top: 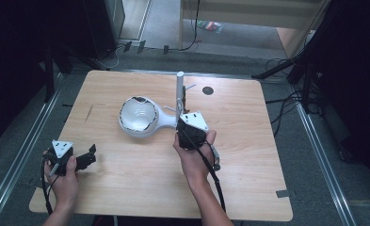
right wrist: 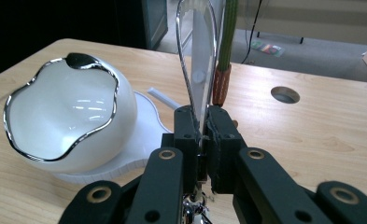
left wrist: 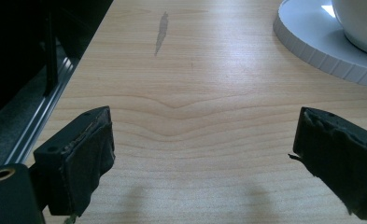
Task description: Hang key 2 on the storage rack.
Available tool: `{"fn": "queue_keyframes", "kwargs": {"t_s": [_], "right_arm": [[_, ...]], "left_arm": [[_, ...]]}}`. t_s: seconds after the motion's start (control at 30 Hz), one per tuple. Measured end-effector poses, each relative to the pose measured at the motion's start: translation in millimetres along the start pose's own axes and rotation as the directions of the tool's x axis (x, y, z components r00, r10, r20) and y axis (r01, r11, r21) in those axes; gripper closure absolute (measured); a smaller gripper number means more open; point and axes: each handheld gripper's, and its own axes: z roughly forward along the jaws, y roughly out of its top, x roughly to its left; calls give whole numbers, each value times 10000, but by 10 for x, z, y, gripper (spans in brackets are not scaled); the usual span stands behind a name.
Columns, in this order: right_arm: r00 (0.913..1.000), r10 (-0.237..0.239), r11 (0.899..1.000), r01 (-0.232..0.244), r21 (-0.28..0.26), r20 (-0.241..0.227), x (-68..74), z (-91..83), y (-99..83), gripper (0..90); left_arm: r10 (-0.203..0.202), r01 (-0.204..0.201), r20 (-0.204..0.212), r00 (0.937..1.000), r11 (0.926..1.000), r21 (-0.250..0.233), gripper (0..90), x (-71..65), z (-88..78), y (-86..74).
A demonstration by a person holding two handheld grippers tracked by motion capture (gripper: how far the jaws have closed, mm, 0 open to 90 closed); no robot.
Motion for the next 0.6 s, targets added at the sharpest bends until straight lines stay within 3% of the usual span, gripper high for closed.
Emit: {"fn": "queue_keyframes", "kwargs": {"t_s": [0.6], "right_arm": [[9999, 108, 9976, -109, 678, 19, -18, 209, -111, 847]], "left_arm": [[-2, 2, -13, 10000, 10000, -8, 56, -5, -1, -1]]}}
